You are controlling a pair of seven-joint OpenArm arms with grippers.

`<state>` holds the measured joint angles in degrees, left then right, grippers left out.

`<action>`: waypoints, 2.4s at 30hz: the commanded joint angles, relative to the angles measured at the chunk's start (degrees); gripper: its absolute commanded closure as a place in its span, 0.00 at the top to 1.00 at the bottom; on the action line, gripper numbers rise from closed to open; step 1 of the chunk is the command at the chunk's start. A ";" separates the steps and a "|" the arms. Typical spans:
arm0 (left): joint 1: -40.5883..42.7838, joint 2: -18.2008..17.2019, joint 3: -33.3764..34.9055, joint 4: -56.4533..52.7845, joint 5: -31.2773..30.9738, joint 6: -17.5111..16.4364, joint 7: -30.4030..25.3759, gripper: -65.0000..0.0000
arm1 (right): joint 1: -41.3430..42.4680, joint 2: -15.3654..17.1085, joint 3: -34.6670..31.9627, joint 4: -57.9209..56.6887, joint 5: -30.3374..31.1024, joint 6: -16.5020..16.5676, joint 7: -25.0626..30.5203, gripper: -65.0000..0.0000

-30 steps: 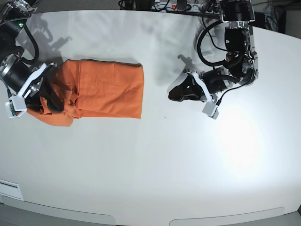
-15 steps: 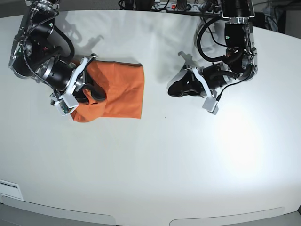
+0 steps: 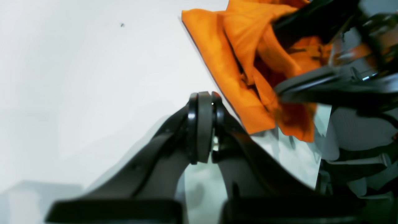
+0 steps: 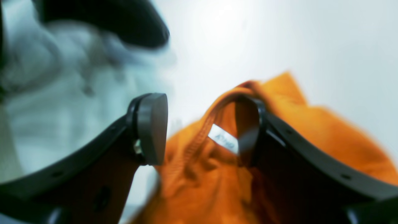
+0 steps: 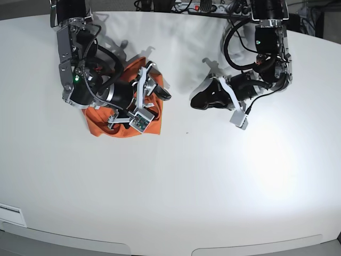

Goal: Fold the T-shirt properly
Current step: 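Lift the strip's end with the right gripper and fold it over the bundle, then press and tuck the folded bundle with the right gripper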

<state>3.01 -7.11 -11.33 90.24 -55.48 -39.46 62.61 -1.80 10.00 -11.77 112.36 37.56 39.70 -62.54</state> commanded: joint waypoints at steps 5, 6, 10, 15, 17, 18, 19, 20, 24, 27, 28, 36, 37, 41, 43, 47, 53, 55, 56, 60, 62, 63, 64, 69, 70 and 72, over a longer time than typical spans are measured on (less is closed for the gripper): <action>-0.76 -0.24 -0.09 1.05 -1.77 -0.54 -0.57 0.00 | 0.70 0.04 0.20 8.79 2.69 0.30 1.51 0.57; -0.76 -0.31 -0.11 1.05 -1.77 -0.54 -0.61 0.00 | 0.70 0.04 0.20 9.01 2.69 0.30 1.46 0.57; -0.79 -0.70 -0.11 1.05 -1.79 -0.54 -0.66 0.00 | 0.66 1.68 0.20 8.98 -2.43 0.30 1.42 0.57; -0.72 -0.68 -0.11 1.05 -1.79 -0.54 -0.61 0.00 | -0.59 6.71 1.57 8.33 -5.07 0.30 3.39 0.57; -0.79 -0.68 -0.11 1.05 -1.81 -0.54 -0.63 0.00 | -0.90 8.20 1.75 7.41 -5.09 0.30 4.55 0.55; -0.79 -0.68 -0.11 1.05 -1.84 -0.54 -0.66 0.00 | -0.85 8.59 1.75 6.75 -5.25 0.30 4.90 0.52; -0.79 -0.68 -0.11 1.05 -1.84 -0.54 -0.66 0.00 | -0.85 8.90 1.75 6.01 -6.21 0.30 5.79 0.48; -0.79 -0.66 -0.11 1.05 -1.84 -0.54 -0.66 0.00 | -0.87 8.92 1.75 5.05 -7.63 0.30 7.02 0.46; -0.76 -0.66 -0.09 1.05 -2.05 -0.54 -0.66 0.00 | -0.85 8.90 1.75 0.61 -9.51 0.30 11.30 0.45; -0.76 -0.68 -0.11 1.05 -2.01 -0.54 -0.61 0.00 | -0.52 8.90 1.75 -0.81 -9.53 0.30 12.66 0.43; -0.74 -0.68 -0.11 1.05 -2.01 -0.54 -0.61 0.00 | -0.42 8.90 1.75 -0.85 -9.55 0.30 12.66 0.40; -0.76 -0.66 -0.09 1.05 -2.49 -0.54 -0.66 0.00 | -0.22 8.87 1.75 -0.81 -9.11 0.30 16.20 0.00; -0.76 -0.66 -0.09 1.05 -2.47 -0.54 -0.63 0.00 | -0.09 8.85 1.75 -0.81 -9.11 0.30 17.25 0.00; -0.61 -0.66 -0.11 1.05 -2.43 -0.54 -0.61 0.00 | 0.09 7.17 1.73 -0.83 -9.22 0.30 19.43 0.00; -0.59 -0.66 -0.09 1.05 -2.45 -0.54 -0.63 0.00 | 0.39 5.18 1.73 -0.83 -9.40 0.30 19.39 0.00; -0.61 -0.66 -0.09 1.05 -2.67 -0.54 -0.61 0.00 | 2.08 1.49 1.64 -0.83 -9.64 0.30 19.26 0.00; 0.04 -0.66 -0.09 1.05 -2.69 -0.54 -0.15 0.00 | 5.62 -1.77 1.64 -1.01 -12.13 0.30 19.50 0.00; 0.72 -0.66 -0.09 1.05 -2.75 -0.54 -0.17 0.00 | 6.01 -2.60 1.64 -1.14 -12.22 0.30 19.47 0.00; 1.05 -0.66 -0.09 1.05 -3.26 -0.54 -0.20 0.00 | 6.25 -2.84 1.64 -1.55 -12.17 0.30 19.50 0.00; 2.49 -0.66 -0.09 1.05 -5.09 -0.54 -0.13 0.00 | 7.21 -4.81 1.64 -6.82 -13.11 0.30 21.49 0.15; 2.91 -0.68 -0.11 1.05 -5.03 -0.54 -0.13 0.00 | 8.66 -5.97 1.64 -10.69 -14.14 0.30 21.29 0.41; 3.02 -0.70 -0.11 1.05 -5.03 -0.54 -0.09 0.00 | 9.73 -6.23 1.64 -11.89 -13.49 0.30 19.63 0.54; 3.02 -0.68 -0.09 1.05 -5.03 -0.54 0.04 0.00 | 10.62 -6.21 1.64 -12.11 -11.30 0.30 16.68 0.61; 3.10 -0.68 -0.09 1.05 -5.05 -0.54 0.07 0.00 | 12.76 -6.10 2.14 -5.09 4.92 0.30 0.52 0.62; 3.17 -0.68 -0.09 1.05 -5.07 -0.54 0.04 0.00 | 12.57 -5.88 2.45 -2.62 7.30 0.30 -2.51 0.62; 3.17 -0.66 -0.09 1.05 -5.05 -0.54 0.07 0.00 | 11.21 -4.42 3.43 1.79 11.50 0.30 -5.77 0.62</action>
<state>6.70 -7.55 -11.29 90.24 -58.74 -39.46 63.26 8.54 5.26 -8.82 113.40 48.47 40.01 -69.30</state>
